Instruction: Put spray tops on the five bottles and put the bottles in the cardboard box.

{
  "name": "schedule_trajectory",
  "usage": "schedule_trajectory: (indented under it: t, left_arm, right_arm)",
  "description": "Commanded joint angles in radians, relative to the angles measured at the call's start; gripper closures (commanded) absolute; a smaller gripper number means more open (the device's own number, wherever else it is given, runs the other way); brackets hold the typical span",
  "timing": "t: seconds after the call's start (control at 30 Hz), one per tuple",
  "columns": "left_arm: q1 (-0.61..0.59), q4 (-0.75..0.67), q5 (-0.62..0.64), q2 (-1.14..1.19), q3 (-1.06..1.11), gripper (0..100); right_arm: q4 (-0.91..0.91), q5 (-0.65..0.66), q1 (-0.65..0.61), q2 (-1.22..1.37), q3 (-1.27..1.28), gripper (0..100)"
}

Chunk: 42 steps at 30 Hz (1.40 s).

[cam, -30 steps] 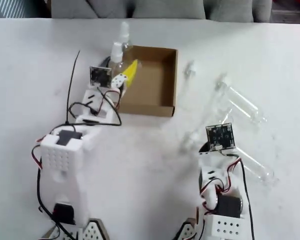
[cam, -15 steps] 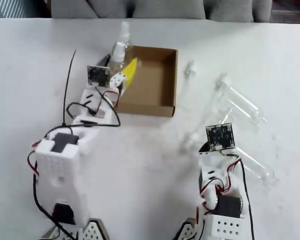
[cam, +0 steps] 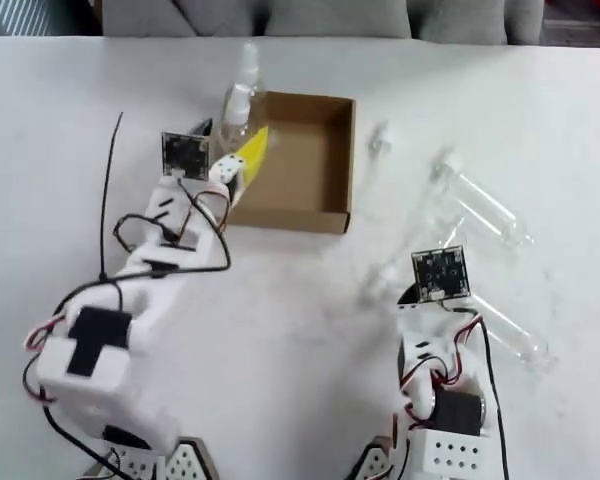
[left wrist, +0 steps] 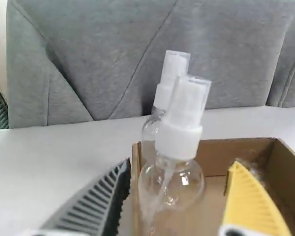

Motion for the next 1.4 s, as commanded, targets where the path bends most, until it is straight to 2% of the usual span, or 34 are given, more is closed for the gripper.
schedule_trajectory:
  t: [0.0, 0.17, 0.57, 0.7, 0.8, 0.93, 1.07, 1.27, 1.37]
  left_arm:
    - [-0.005, 0.071, 0.006, -0.165, 0.044, 70]
    - [-0.005, 0.226, 0.006, -0.344, 0.129, 70]
    - [-0.007, 0.841, 0.006, -0.757, 0.141, 70]
    - [-0.005, 1.01, 0.012, -0.855, 0.141, 70]
    - [-0.004, 1.114, 0.012, -0.891, 0.141, 77]
    - [0.045, 1.154, 0.012, -0.892, 0.144, 98]
    - [0.166, 1.158, 0.014, -0.892, 0.147, 94]
    - [0.446, 1.105, 0.02, -0.888, 0.11, 98]
    - [0.529, 1.016, 0.121, -0.829, 0.051, 98]
  right_arm:
    - [-0.022, 0.014, -0.004, -0.008, 0.008, 97.8]
    - [-0.022, 0.014, -0.002, -0.008, 0.008, 97.8]
    - [-0.022, 0.014, 0.002, -0.008, 0.008, 98.1]
    - [-0.051, 0.012, 0.059, -0.01, 0.008, 98.1]
    - [-0.088, 0.005, 0.117, -0.01, 0.008, 98.1]
    - [-0.157, -0.052, 0.226, -0.01, 0.008, 98.1]
    - [-0.2, -0.094, 0.349, -0.008, 0.006, 98.1]
    - [-0.159, -0.086, 0.456, -0.004, 0.008, 98.1]
    - [-0.134, -0.084, 0.492, -0.004, 0.008, 98.1]
